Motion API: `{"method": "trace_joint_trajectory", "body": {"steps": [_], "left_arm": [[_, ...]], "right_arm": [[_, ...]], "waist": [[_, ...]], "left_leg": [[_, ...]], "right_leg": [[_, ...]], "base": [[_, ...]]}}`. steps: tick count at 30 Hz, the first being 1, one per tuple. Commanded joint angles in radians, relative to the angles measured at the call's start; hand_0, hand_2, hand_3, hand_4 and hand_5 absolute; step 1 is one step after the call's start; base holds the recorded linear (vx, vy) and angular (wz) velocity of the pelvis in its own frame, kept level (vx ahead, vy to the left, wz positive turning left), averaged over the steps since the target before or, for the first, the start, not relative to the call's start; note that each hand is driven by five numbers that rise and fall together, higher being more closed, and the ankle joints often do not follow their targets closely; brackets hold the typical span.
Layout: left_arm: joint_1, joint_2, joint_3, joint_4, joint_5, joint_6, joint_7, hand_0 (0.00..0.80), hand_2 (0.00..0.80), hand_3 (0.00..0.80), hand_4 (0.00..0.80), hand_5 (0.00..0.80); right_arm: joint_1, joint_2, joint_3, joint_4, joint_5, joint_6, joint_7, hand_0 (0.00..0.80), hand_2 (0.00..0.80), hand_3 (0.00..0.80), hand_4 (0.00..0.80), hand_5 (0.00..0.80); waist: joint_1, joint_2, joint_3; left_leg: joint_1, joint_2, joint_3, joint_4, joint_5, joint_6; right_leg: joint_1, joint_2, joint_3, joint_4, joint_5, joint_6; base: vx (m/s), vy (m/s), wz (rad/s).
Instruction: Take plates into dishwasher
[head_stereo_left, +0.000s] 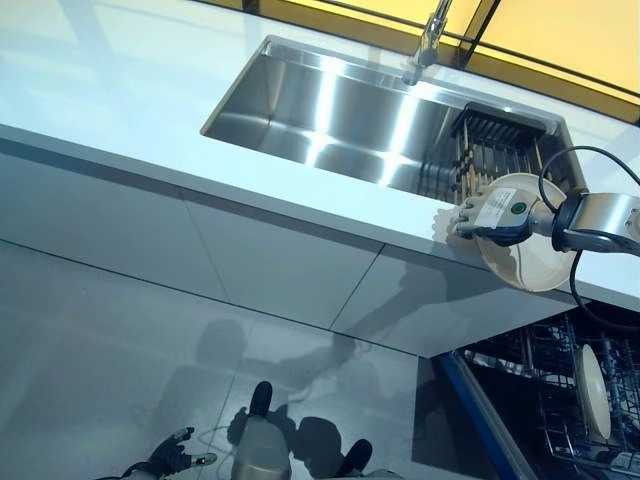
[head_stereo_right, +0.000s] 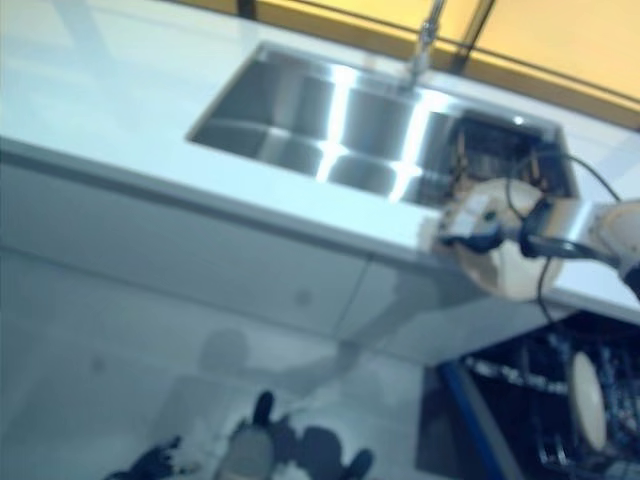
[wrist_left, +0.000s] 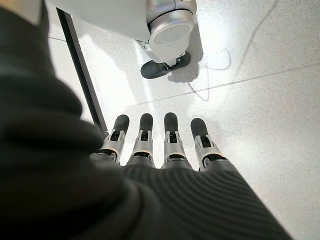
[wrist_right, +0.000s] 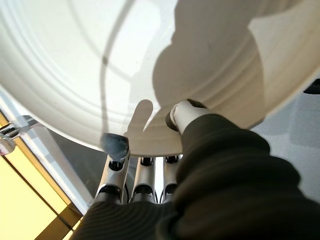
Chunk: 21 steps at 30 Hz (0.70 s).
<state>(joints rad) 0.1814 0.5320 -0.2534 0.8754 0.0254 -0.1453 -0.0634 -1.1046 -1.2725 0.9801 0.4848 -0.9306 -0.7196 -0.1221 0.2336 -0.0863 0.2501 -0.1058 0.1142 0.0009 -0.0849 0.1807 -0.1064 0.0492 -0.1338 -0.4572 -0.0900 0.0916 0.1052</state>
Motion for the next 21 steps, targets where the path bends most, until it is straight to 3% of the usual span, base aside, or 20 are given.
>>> {"method": "trace_joint_trajectory", "body": {"steps": [1,15,16,18,21], "left_arm": [[-0.039,0.048,-0.019,-0.033,-0.016,-0.038,0.014,0.000,0.000,0.000,0.000,0.000],[-0.033,0.056,-0.004,-0.056,-0.026,-0.052,0.008,0.000,0.000,0.000,0.000,0.000],[-0.031,0.057,-0.004,-0.059,-0.028,-0.051,0.007,0.000,0.000,0.000,0.000,0.000],[-0.029,0.058,-0.007,-0.065,-0.033,-0.048,0.008,0.000,0.000,0.000,0.000,0.000],[-0.025,0.056,-0.001,-0.066,-0.031,-0.048,0.007,0.000,0.000,0.000,0.000,0.000]], "right_arm": [[-0.103,-0.073,-0.002,-0.028,0.000,0.043,-0.030,0.800,0.800,0.800,0.800,0.800],[-0.128,-0.084,0.008,-0.004,-0.014,0.086,-0.034,0.800,0.800,0.800,0.800,0.800],[-0.129,-0.086,0.008,-0.003,-0.014,0.088,-0.033,0.747,0.747,0.747,0.747,0.747],[-0.131,-0.090,0.005,0.000,-0.010,0.096,-0.034,0.496,0.496,0.496,0.496,0.496],[-0.124,-0.096,-0.003,-0.001,-0.011,0.106,-0.036,0.279,0.279,0.279,0.279,0.279]], "waist": [[0.018,-0.011,0.048],[0.017,-0.001,0.063],[0.017,-0.002,0.063],[0.016,-0.002,0.064],[0.015,-0.004,0.063]], "left_leg": [[0.020,-0.040,0.053,-0.002,-0.103,0.024],[0.004,-0.043,0.047,-0.002,-0.099,0.025],[0.004,-0.043,0.047,-0.002,-0.099,0.025],[0.005,-0.043,0.047,-0.002,-0.099,0.026],[0.006,-0.042,0.049,-0.002,-0.100,0.025]], "right_leg": [[-0.002,0.010,-0.005,0.052,-0.067,0.009],[-0.031,0.004,-0.006,0.068,-0.068,0.007],[-0.032,0.005,-0.005,0.069,-0.068,0.007],[-0.032,0.006,-0.004,0.070,-0.069,0.006],[-0.030,0.007,-0.005,0.069,-0.069,0.007]], "base": [[0.000,0.000,0.00],[0.000,0.000,0.00],[0.000,0.000,0.00],[0.000,0.000,0.00],[0.000,0.000,0.00]]}}
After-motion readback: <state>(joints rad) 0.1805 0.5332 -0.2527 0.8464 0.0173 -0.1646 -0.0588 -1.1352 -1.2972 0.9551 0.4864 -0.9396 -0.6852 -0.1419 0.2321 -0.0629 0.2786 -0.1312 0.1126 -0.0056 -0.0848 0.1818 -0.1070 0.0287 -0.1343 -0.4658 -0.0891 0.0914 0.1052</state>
